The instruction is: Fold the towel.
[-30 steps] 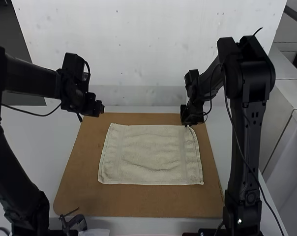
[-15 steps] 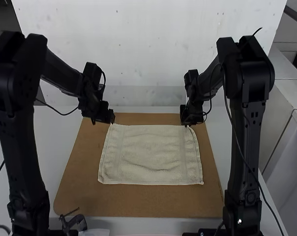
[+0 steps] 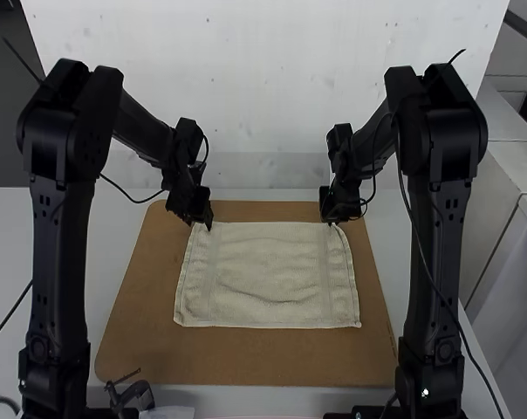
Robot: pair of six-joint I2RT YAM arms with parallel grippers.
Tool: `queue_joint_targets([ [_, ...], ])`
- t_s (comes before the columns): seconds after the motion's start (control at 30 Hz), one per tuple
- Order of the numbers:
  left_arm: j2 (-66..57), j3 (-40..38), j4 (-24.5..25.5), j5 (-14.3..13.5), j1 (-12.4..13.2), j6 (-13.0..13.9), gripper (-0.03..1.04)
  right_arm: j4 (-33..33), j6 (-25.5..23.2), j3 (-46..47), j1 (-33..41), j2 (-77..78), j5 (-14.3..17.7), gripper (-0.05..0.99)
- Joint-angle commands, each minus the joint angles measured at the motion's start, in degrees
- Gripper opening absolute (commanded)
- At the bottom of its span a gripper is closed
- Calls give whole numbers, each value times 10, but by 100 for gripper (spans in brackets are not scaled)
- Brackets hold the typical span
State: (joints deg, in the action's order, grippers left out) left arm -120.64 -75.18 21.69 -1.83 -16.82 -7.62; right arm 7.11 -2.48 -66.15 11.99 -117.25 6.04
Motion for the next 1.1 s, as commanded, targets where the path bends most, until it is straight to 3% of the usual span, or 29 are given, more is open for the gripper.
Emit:
queue_joint_targets([
  [0.0,-28,-6,10,-20,-1,-14,2,4,11,25,-18,-9,28,1],
  [0.27,-1,-3,7,-17,-8,-22,2,-18,8,30,-21,3,28,1],
  [0.83,160,1,-8,-35,-1,-66,2,-73,8,19,-36,136,27,1],
  [1.07,219,44,-15,-38,-19,-72,2,-80,11,54,-29,179,26,1],
])
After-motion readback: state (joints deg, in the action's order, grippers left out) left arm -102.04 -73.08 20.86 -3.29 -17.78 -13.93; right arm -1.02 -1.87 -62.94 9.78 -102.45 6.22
